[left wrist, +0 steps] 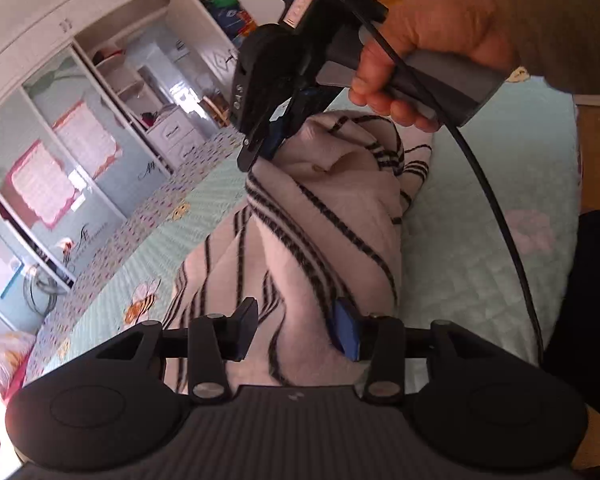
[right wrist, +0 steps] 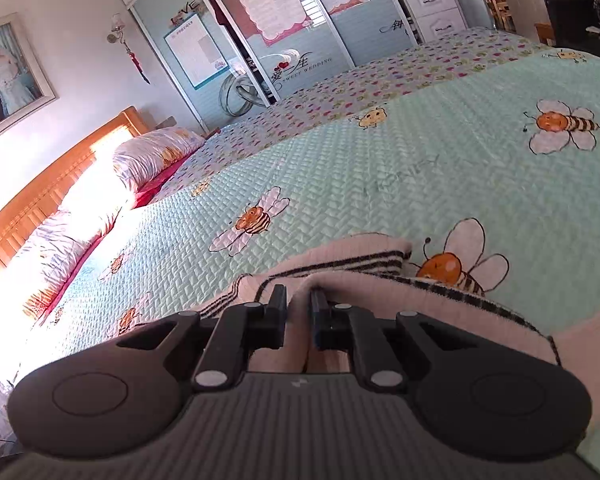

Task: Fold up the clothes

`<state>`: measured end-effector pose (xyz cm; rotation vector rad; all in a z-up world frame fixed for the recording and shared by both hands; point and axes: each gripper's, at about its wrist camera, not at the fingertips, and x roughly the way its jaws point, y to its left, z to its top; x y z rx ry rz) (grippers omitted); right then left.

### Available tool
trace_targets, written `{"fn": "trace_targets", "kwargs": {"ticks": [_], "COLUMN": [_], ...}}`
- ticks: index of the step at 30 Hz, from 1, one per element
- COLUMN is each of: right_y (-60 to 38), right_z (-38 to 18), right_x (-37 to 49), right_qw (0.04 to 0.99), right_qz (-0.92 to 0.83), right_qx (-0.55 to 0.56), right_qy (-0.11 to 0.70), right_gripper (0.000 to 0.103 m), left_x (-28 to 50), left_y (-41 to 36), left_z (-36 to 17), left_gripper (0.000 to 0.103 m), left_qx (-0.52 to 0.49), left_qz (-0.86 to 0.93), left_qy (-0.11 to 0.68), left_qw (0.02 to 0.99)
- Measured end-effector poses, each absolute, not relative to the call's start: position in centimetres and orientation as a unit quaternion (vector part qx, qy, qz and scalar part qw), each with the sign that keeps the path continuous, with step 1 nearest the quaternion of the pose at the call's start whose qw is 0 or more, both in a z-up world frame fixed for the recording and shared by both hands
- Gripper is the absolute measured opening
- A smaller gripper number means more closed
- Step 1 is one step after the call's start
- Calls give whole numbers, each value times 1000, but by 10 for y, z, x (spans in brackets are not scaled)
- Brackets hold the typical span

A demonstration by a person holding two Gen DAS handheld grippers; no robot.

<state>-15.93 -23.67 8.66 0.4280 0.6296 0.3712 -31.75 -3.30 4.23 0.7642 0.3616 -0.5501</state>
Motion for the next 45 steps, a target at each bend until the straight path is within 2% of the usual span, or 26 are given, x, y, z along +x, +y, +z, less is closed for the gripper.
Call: {"fn": "trace_targets", "kwargs": {"ticks": [4, 5, 6, 7, 8, 10, 12, 13, 16, 19, 22, 25, 29, 31, 33, 35, 37, 38, 40, 42, 45], "right_y": [-253, -256, -260, -263, -267, -278, -293, -299, -308, -298, -283, -275, -260, -255, -249, -246, -245, -243, -238, -239, -240], "right_z": [83, 84, 85, 86, 86, 88, 92, 92, 88, 73, 57, 47, 34, 32, 38, 51, 65, 70, 76, 80, 85], "right_x": [-163, -163, -165, -167, -170, -185, -208, -219, -242, -250, -267, -277, -266, -254, -243, -238, -232, -229, -223, -219, -215], "right_qw": [909, 910, 910, 909, 909, 912, 922, 927, 942, 951, 950, 951, 950, 949, 950, 955, 957, 957, 956, 956, 957], "right_qz": [168, 165, 165, 166, 167, 155, 127, 118, 94, 90, 109, 112, 102, 106, 112, 128, 147, 150, 158, 166, 170], "right_qx": [230, 229, 233, 237, 240, 253, 263, 260, 216, 100, 4, -41, -114, -138, -148, -123, -90, -83, -73, -43, 0], "right_qy": [304, 302, 301, 300, 298, 284, 254, 242, 240, 279, 292, 287, 273, 263, 250, 237, 232, 234, 237, 237, 236], "right_gripper": [13, 13, 14, 17, 21, 50, 63, 66, 69, 69, 69, 70, 73, 73, 71, 61, 24, 19, 11, 10, 9], "left_x": [-304, -299, -291, -284, -277, -259, -238, -226, -192, -175, -176, -203, -231, -244, -257, -272, -289, -296, -309, -319, -321], "left_y": [-49, -50, -46, -43, -38, -13, 15, 31, 71, 98, 103, 86, 59, 55, 50, 45, 41, 39, 30, 16, -7], "left_z": [20, 18, 25, 32, 41, 76, 107, 119, 144, 150, 152, 146, 123, 117, 118, 122, 124, 124, 122, 115, 92], "left_gripper": [44, 34, 20, 16, 15, 13, 12, 12, 8, 7, 7, 8, 25, 26, 29, 37, 46, 51, 56, 60, 60], "left_qx": [406, 402, 374, 345, 306, 176, 76, 38, -38, -77, -87, -69, -28, -15, 16, 50, 86, 101, 128, 173, 255], "left_qz": [-261, -254, -248, -242, -235, -212, -181, -159, -96, -70, -79, -129, -152, -159, -171, -183, -200, -209, -231, -247, -246], "left_qy": [170, 175, 186, 198, 210, 224, 224, 220, 217, 224, 233, 237, 257, 261, 253, 238, 216, 206, 193, 181, 165], "left_qw": [859, 862, 874, 885, 898, 935, 955, 962, 971, 969, 965, 960, 954, 952, 952, 952, 952, 951, 945, 936, 920]}}
